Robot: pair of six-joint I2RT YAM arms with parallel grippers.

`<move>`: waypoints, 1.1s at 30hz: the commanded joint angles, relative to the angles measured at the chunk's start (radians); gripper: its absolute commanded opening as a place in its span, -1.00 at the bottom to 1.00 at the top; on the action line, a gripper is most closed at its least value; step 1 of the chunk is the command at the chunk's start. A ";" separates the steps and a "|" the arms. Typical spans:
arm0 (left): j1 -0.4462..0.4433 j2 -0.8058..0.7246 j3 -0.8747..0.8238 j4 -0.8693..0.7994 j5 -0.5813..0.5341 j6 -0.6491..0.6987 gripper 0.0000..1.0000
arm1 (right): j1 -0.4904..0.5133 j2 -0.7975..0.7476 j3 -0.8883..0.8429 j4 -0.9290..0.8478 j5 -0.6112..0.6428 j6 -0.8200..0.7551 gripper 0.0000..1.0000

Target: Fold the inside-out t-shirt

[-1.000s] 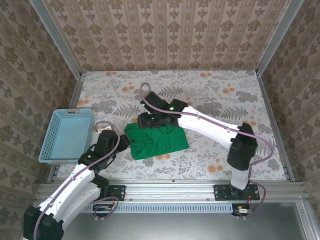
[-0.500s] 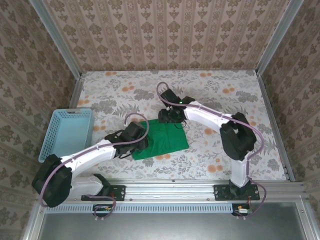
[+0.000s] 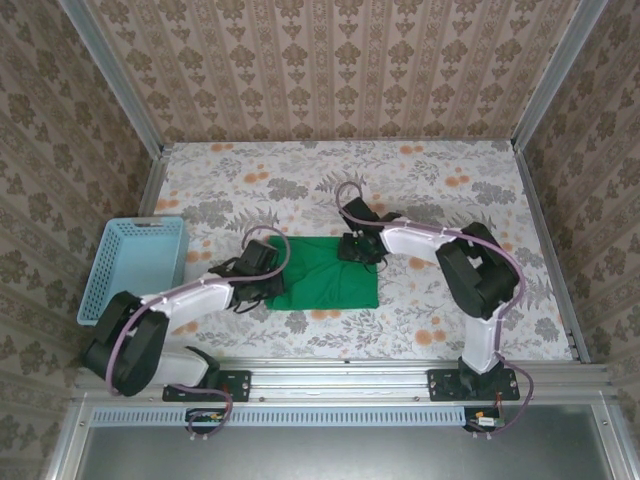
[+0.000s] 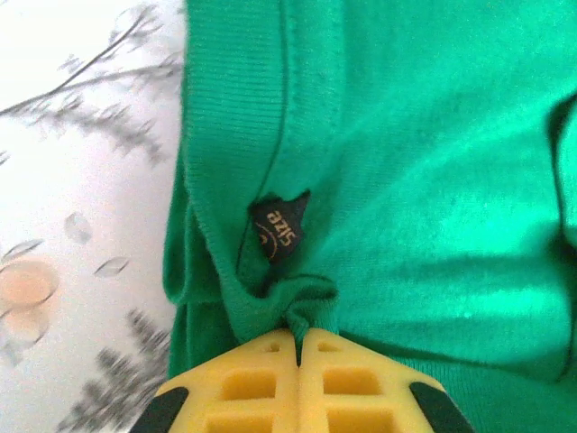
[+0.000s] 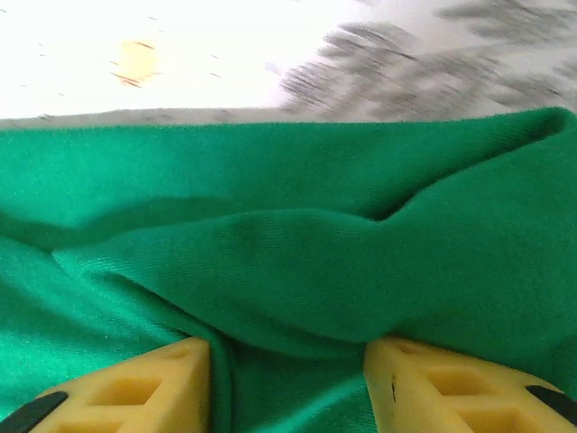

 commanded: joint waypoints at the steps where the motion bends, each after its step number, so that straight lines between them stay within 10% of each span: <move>1: 0.027 0.067 0.057 0.023 0.064 0.105 -0.97 | -0.007 -0.094 -0.146 0.012 0.069 0.077 -0.11; 11: 0.051 0.292 0.354 -0.025 0.169 0.233 -0.95 | 0.150 -0.512 -0.560 0.045 0.172 0.367 -0.26; 24: -0.011 0.101 0.269 -0.101 0.079 0.273 -0.29 | 0.109 -0.591 -0.372 -0.113 0.280 0.105 0.06; 33: 0.021 0.307 0.372 -0.066 0.103 0.264 -0.61 | 0.103 -0.536 -0.467 -0.076 0.228 0.157 0.06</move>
